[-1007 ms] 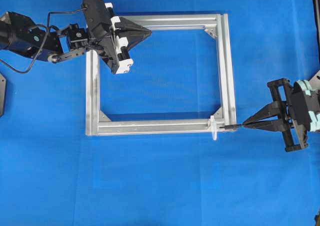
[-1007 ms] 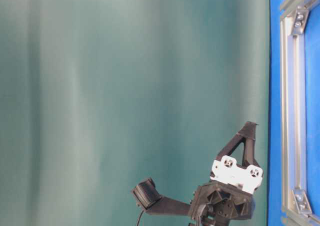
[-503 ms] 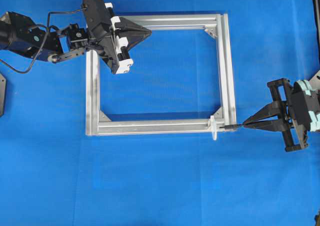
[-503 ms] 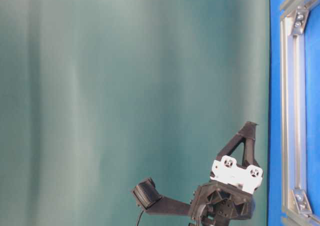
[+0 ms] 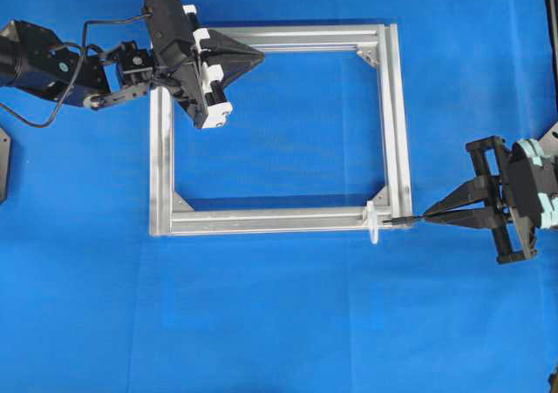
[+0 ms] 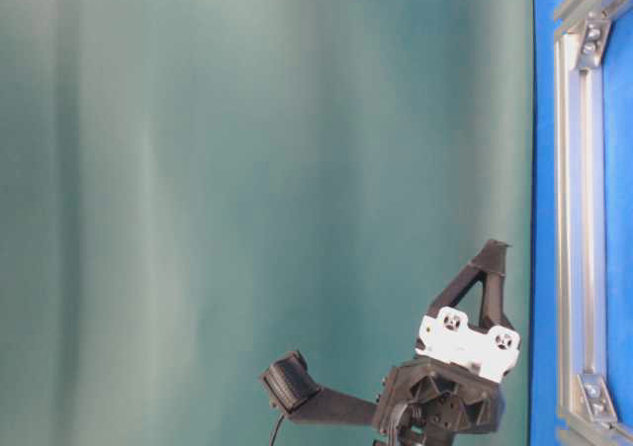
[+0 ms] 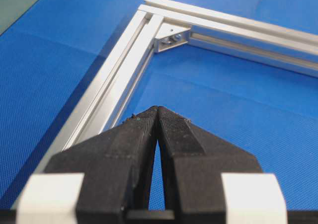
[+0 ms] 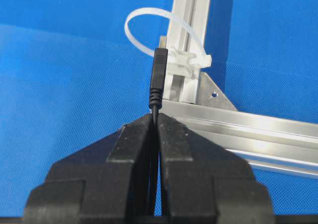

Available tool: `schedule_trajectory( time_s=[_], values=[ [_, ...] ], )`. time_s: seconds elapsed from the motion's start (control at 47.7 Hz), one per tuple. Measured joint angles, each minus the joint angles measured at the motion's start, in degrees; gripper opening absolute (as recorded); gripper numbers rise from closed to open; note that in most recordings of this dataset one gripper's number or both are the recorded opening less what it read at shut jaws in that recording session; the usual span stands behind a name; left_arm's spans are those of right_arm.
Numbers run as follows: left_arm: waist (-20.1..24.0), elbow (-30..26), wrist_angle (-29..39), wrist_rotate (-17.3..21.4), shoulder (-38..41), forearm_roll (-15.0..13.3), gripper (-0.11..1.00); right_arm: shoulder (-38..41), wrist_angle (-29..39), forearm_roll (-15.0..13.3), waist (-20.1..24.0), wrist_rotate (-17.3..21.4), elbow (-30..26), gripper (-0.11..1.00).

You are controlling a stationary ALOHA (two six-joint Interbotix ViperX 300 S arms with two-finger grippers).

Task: Insert the wire through the string loop located on the right side.
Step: 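Push the USB plug through the zip-tie loop with the right gripper, then move the left gripper across to the plug emerging from the loop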

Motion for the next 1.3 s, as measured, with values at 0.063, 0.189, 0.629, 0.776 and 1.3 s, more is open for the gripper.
schedule_trajectory(
  time_s=[0.063, 0.189, 0.629, 0.776, 1.3],
  values=[
    [0.0, 0.0, 0.0, 0.0, 0.0, 0.0, 0.00, 0.5, -0.1, 0.1, 0.0, 0.0, -0.3, -0.04],
    [0.1, 0.0, 0.0, 0.0, 0.1, 0.0, 0.00, 2.8, -0.2, 0.1, 0.1, 0.0, -1.5, -0.04],
    [0.0, 0.0, 0.0, 0.0, 0.0, 0.0, 0.00, 15.6, -6.2, 2.2, -0.8, 0.2, -8.8, -0.04],
    [0.0, 0.0, 0.0, 0.0, 0.0, 0.0, 0.00, 18.1, -6.3, 2.4, -1.3, 0.2, -11.1, -0.04],
    [-1.2, 0.0, 0.0, -0.7, 0.0, 0.1, 0.00, 18.6, -6.3, 2.5, -1.3, 0.2, -11.5, -0.04]
  ],
)
